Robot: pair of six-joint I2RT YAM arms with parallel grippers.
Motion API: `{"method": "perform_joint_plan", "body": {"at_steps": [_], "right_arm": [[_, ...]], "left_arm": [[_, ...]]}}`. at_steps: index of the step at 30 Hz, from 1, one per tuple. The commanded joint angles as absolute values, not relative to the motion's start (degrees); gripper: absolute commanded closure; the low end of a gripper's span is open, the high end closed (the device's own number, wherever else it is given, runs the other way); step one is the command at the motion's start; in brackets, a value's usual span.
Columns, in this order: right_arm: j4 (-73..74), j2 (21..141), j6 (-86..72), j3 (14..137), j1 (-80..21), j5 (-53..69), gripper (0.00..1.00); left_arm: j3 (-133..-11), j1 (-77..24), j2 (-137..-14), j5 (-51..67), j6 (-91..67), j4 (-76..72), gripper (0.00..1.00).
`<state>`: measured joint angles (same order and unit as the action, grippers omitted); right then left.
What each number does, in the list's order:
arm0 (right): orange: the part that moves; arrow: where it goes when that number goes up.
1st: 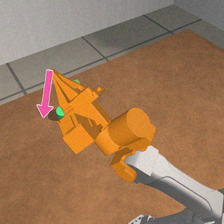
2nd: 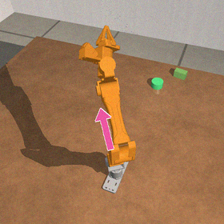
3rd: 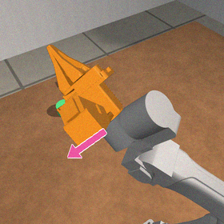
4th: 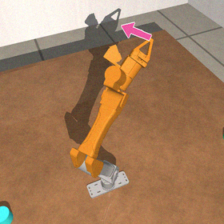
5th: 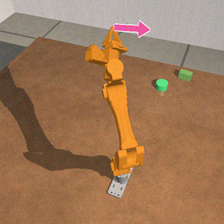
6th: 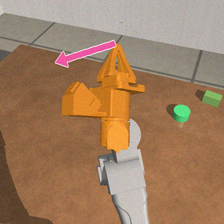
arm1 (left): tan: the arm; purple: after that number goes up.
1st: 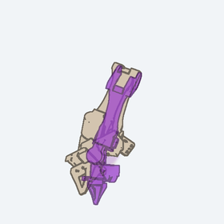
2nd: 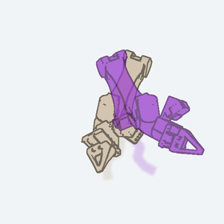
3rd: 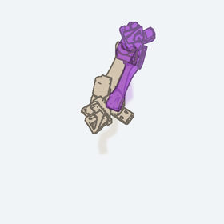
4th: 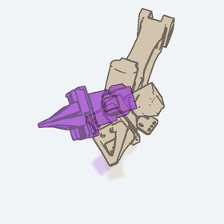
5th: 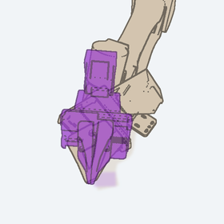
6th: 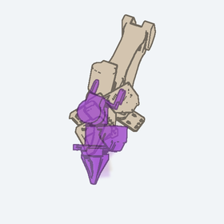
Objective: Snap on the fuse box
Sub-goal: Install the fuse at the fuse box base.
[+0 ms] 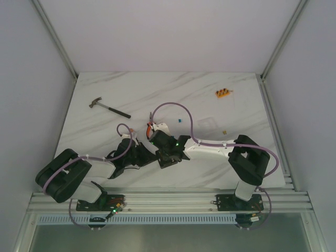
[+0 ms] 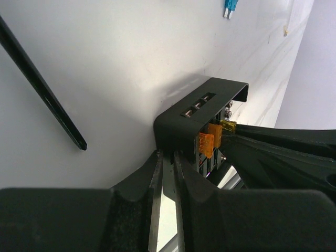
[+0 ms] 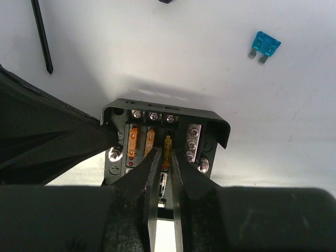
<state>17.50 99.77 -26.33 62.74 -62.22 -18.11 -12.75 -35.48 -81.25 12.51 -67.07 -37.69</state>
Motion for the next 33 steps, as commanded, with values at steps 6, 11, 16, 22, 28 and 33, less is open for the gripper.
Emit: {"method": "perform_joint_plan", "body": {"at_steps": [6,11,16,22,28,33], "right_arm": [[20.95,101.24,-26.04,64.33,-61.97,-14.35,0.71],[20.99,100.93,-25.86,64.96,-61.97,-13.56,0.7],[21.03,99.75,-26.14,65.48,-62.01,-13.43,0.68],[21.71,97.05,-27.53,65.52,-60.69,-13.07,0.65],[22.33,94.48,-31.1,65.64,-57.59,-11.12,0.65],[23.46,95.7,-31.17,66.89,-56.39,-11.28,0.7]], "left_arm": [[-12.56,-35.79,-82.73,11.91,-66.62,-33.84,0.78],[-12.47,-35.78,-82.37,11.78,-66.62,-33.74,0.78],[-12.44,-35.82,-82.14,11.74,-66.62,-33.66,0.78],[-12.43,-35.82,-82.13,11.71,-66.53,-33.66,0.78],[-12.59,-35.84,-82.09,11.65,-66.53,-33.4,0.78],[-12.83,-35.81,-82.39,11.79,-66.45,-33.28,0.78]]}}
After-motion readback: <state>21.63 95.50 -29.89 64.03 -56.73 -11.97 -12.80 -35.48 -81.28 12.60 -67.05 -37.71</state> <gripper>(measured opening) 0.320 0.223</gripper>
